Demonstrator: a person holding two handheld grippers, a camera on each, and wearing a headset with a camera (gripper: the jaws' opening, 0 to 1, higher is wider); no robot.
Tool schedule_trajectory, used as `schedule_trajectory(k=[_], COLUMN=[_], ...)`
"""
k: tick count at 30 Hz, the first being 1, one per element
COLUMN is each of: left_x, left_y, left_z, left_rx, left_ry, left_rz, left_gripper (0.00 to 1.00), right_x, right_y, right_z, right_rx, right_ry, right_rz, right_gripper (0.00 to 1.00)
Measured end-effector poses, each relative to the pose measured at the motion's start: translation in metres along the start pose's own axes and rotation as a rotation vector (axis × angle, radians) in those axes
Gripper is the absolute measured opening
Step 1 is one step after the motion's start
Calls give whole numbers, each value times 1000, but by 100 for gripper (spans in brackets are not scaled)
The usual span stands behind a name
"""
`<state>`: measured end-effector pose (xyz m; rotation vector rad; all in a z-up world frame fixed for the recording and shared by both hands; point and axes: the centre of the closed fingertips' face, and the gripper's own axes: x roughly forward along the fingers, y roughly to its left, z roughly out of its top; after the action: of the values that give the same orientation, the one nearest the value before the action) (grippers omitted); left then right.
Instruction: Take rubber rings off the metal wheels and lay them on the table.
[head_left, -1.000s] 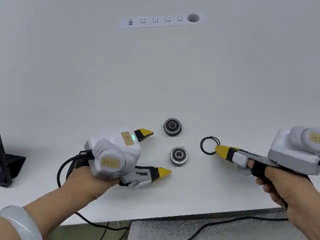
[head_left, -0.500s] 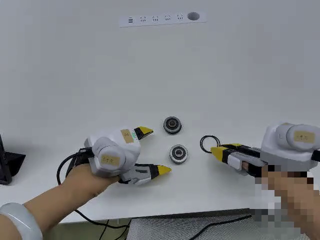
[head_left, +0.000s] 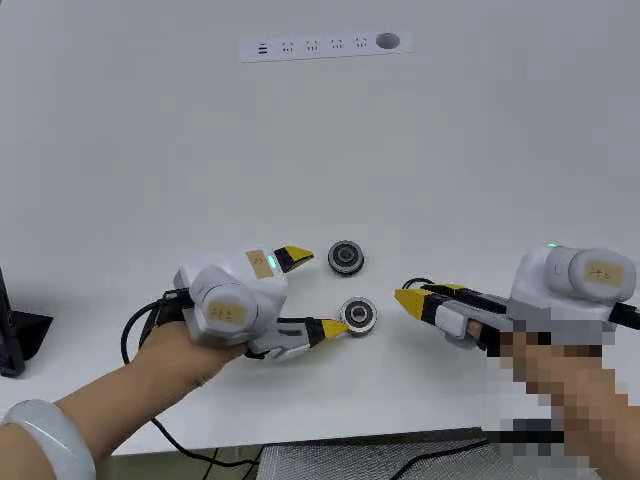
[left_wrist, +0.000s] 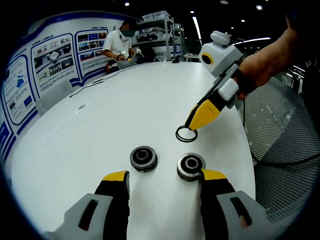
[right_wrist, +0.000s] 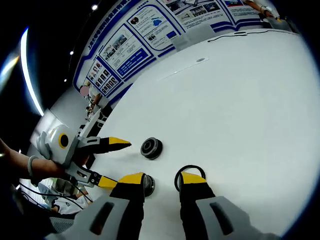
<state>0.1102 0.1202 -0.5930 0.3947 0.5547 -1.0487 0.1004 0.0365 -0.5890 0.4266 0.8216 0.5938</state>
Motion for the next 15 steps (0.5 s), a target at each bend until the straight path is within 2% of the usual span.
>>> schedule_trajectory(k=[7,15], left_x=[6,13], left_y=[11,19], left_z=[13,19], left_rx=[13,40], left_ry=[-17,-14], left_rz=[20,26], left_gripper=[50,39], right_x=[4,8], right_y=[2,5], right_z=[1,5], right_rx=[14,19], right_ry=[-2,-6], right_rz=[12,22], right_gripper=[28,26])
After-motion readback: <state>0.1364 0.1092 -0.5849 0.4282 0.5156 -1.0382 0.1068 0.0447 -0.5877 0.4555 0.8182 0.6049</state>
